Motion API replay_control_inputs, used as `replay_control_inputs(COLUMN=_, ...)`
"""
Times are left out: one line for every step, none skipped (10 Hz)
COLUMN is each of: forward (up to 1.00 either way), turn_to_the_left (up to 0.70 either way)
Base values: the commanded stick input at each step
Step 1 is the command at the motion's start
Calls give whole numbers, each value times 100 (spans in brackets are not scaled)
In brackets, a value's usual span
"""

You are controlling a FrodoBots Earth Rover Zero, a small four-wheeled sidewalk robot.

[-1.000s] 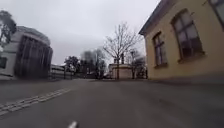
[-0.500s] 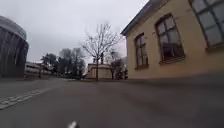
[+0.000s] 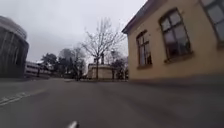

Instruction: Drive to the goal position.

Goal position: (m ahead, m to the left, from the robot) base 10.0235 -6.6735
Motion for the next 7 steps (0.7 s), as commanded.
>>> replay_control_inputs(forward=100, turn_to_the_left=40)
replay_control_inputs(forward=100, turn_to_the_left=40)
replay_control_inputs(forward=100, turn_to_the_left=13)
replay_control_inputs(forward=100, turn_to_the_left=0)
replay_control_inputs(forward=100, turn_to_the_left=0)
replay_control_inputs(forward=100, turn_to_the_left=0)
replay_control_inputs(forward=100, turn_to_the_left=0)
